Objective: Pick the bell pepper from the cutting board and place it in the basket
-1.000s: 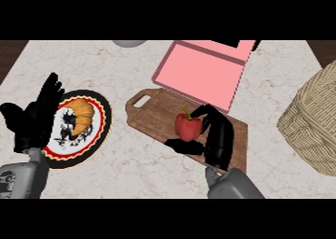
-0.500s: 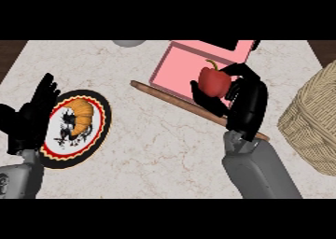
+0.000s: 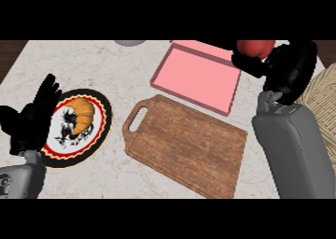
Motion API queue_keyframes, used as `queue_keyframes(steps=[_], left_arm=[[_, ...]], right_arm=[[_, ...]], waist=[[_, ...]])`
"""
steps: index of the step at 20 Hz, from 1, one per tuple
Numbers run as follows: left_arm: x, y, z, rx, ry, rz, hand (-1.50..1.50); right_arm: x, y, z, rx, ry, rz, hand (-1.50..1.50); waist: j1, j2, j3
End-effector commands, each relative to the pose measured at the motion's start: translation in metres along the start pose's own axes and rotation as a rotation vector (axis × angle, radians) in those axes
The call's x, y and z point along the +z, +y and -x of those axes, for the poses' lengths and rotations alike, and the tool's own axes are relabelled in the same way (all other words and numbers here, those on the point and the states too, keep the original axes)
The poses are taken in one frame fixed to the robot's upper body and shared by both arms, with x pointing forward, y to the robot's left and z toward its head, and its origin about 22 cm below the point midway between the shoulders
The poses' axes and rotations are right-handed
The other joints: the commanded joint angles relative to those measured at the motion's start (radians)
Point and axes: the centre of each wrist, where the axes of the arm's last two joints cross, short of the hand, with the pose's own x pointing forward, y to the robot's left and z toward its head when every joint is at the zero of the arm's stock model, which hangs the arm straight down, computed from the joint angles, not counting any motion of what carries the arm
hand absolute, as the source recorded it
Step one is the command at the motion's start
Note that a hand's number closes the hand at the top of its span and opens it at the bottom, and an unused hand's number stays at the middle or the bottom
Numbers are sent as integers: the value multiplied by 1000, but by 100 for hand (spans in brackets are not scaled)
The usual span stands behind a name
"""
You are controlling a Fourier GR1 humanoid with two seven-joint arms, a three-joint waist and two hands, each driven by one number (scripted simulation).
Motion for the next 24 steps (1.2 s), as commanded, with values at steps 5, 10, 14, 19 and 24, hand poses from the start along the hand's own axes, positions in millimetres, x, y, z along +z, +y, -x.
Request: queue_keyframes(steps=[5,10,14,19,24], left_arm=[[11,-2,4,2,0,9,0],[-1,-3,16,7,-5,-6,0],[-13,-14,-2,10,3,5,0],[-10,-6,-9,14,-12,2,0],[4,-2,4,-5,8,-5,0]], right_arm=[[-63,-21,2,166,57,38,150],[-92,-19,40,255,100,25,150],[-106,-15,54,220,142,24,150],[-131,-41,91,295,198,39,150],[-119,-56,114,257,192,31,150]], waist=[[3,0,0],[2,4,0],[2,3,1],[1,3,1],[-5,-1,0]])
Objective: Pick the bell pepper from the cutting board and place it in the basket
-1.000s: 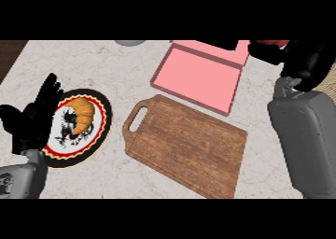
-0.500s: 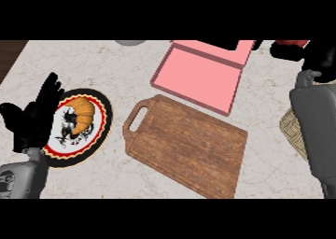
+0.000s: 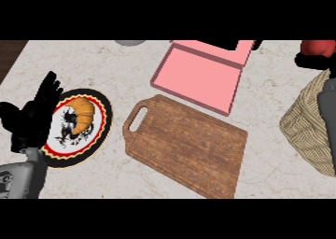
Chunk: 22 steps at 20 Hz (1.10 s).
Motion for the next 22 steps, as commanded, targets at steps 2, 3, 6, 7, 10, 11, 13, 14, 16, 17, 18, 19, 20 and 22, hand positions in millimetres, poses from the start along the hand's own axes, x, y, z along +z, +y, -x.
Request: queue_keyframes(steps=[2,3,6,7,10,11,13,14,16,17,18,19,20,22], left_arm=[[10,-6,2,-11,0,7,0],[9,-18,-3,4,1,0,0],[4,-6,-11,7,-8,2,0],[-2,-10,14,-10,-1,2,0],[2,-13,-6,-1,-22,15,0],[0,-6,-7,4,-14,24,0],[7,-4,4,-11,7,8,0],[2,-9,-4,-3,-12,8,0],[-3,-23,-9,5,-9,9,0],[5,-11,1,-4,2,4,0],[1,6,-12,-4,4,9,0],[-11,-17,-9,-9,-12,2,0],[18,-1,4,4,-8,-8,0],[-4,-6,-16,-19,-16,3,0]], right_arm=[[-17,-6,29,-6,27,-15,150],[-33,-25,14,-54,8,-33,150],[-36,-25,34,-83,17,-39,150],[-35,-21,47,-79,25,-46,150],[-39,-32,68,527,-260,3,150],[-45,-40,55,562,-291,39,150],[-42,-38,68,610,-358,58,150],[-47,-37,61,655,-356,78,150],[-44,-35,41,702,-404,110,150],[-41,-30,39,695,-388,110,150],[-45,-35,33,701,-394,111,150],[-48,-35,42,702,-397,114,150],[-45,-33,50,686,-394,106,150],[-55,-26,43,690,-373,100,150]], waist=[[0,-1,0],[1,0,0],[1,-1,0],[-2,0,0],[11,9,-6],[19,7,-5],[8,2,-2],[17,6,-1],[9,3,-1],[7,0,-1],[8,0,-1],[0,1,0],[4,-1,0],[6,2,0]])
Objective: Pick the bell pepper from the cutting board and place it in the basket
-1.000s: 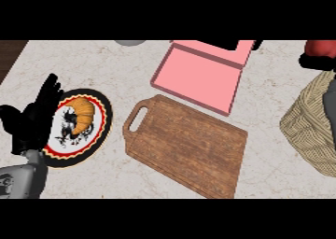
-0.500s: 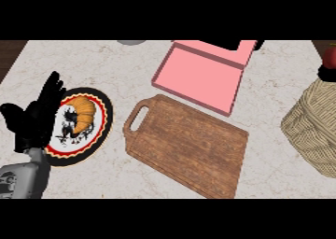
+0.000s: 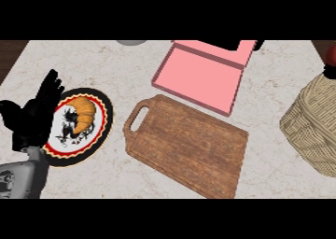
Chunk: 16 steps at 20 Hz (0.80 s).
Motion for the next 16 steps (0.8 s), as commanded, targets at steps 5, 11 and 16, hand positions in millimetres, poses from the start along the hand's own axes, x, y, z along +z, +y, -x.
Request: queue_keyframes(steps=[5,11,16], left_arm=[[-3,-17,-5,17,9,6,0],[7,-10,5,25,6,3,0],[-2,9,11,-4,8,11,0]], right_arm=[[-17,5,4,73,61,-93,150],[-23,11,7,129,88,-280,150],[-28,15,24,116,100,-273,150]], waist=[[-1,2,2],[8,3,2],[6,5,2]])
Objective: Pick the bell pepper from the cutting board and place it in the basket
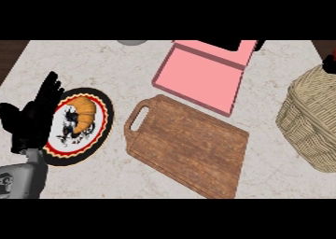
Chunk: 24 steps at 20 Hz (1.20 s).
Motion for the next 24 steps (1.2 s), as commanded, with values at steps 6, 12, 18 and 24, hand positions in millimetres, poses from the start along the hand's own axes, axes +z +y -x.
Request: queue_keyframes(steps=[6,12,18,24], left_arm=[[9,-2,10,5,-7,19,0],[18,10,11,7,3,-2,0],[-13,-1,-7,8,-3,-9,0],[-7,-8,6,-1,-13,4,0]], right_arm=[[1,32,20,44,12,-2,150],[2,40,38,129,29,-33,150],[4,45,34,121,16,-51,150],[-1,48,56,124,52,-133,150]], waist=[[6,6,4],[3,2,4],[-8,2,4],[10,10,5]])
